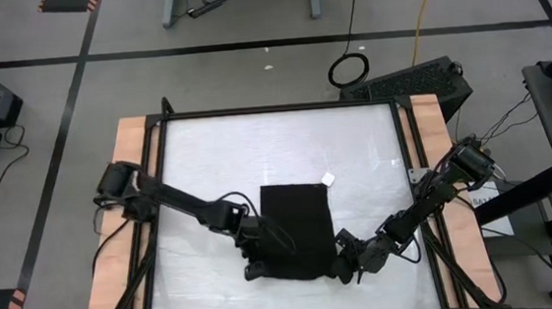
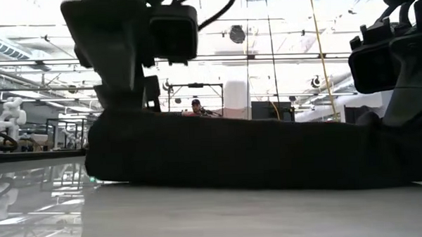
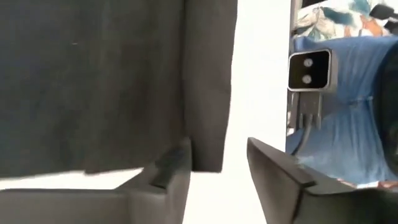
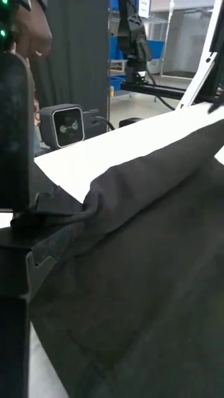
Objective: Roll towel
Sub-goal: Roll the black towel
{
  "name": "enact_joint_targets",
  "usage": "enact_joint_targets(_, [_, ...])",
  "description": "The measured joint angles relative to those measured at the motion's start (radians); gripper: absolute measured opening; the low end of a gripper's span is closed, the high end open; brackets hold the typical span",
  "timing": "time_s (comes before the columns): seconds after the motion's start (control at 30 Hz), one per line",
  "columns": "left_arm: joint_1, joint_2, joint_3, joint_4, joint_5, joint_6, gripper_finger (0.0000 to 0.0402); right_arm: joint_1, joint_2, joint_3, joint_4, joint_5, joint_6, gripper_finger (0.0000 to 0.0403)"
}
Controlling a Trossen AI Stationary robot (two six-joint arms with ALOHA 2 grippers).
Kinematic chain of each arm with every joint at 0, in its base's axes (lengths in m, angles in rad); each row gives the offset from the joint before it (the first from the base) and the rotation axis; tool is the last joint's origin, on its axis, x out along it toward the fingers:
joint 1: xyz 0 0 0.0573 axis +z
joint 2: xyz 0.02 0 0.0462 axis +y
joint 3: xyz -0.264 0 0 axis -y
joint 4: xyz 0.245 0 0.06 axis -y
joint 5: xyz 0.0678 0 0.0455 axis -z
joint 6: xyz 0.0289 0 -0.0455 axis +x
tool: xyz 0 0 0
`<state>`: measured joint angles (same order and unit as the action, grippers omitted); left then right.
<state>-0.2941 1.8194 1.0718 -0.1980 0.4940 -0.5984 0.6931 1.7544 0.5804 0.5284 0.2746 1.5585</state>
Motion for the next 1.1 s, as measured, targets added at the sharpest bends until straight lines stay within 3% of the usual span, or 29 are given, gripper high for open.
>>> enact_joint_targets(0.13, [0.001,-0.065,0.000,-0.079,-0.015,0.057,0.0203,-0.008,0.000,0.000,0.000,0.000,0.015,0.0004])
enact_joint_targets(0.3, [-0.070,-0.138,0.006,-0.092,-0.080,0.197,0.0213,-0.025,0.001,-0.001,-0.003,0.000,0.051,0.0004])
enact_joint_targets(0.53, [-0.235,-0.132,0.028,-0.063,-0.478,0.487,0.0214,-0.054,0.001,-0.001,-0.003,-0.046,0.067,0.0004])
enact_joint_targets(0.63, [-0.285,-0.108,0.029,-0.035,-0.595,0.572,0.0214,-0.062,0.001,-0.001,-0.003,-0.050,0.079,0.0004])
enact_joint_targets(1.1, [-0.296,0.118,0.029,0.077,-0.682,0.538,0.0214,-0.092,0.001,-0.001,0.000,-0.098,0.115,0.0004])
